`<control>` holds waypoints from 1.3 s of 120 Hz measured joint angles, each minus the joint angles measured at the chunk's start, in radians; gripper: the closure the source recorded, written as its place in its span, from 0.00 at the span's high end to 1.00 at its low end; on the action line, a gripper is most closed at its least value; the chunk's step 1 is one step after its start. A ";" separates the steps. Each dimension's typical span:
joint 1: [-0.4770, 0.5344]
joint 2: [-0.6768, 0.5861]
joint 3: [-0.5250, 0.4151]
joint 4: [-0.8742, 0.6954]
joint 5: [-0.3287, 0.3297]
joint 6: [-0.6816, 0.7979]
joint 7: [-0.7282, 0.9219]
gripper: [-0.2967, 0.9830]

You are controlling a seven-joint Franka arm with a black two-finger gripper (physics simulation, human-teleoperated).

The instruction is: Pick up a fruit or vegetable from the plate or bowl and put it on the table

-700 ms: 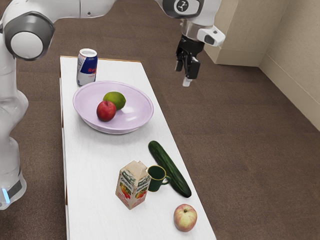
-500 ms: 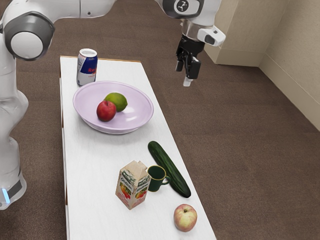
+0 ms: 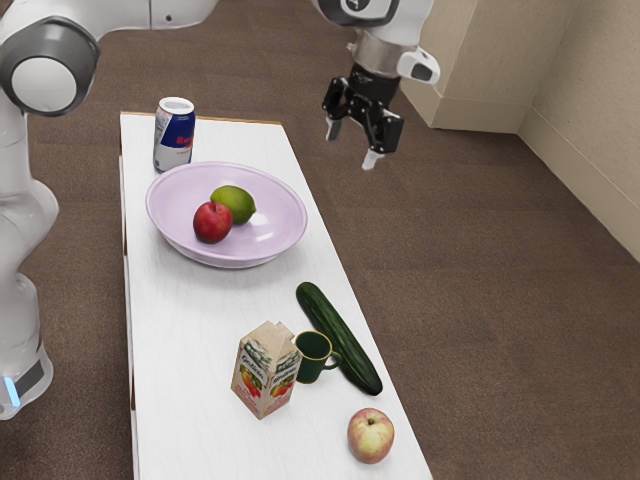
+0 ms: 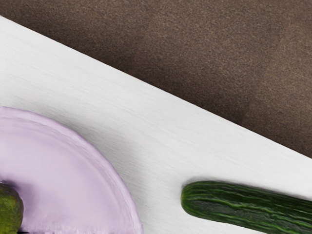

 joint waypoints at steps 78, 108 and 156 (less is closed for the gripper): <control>0.094 -0.484 -0.093 -0.644 0.283 0.208 -0.455 0.77; 0.130 -0.602 -0.128 -0.768 0.336 0.314 -0.569 0.77; 0.131 -0.610 -0.128 -0.803 0.284 0.259 -0.673 0.77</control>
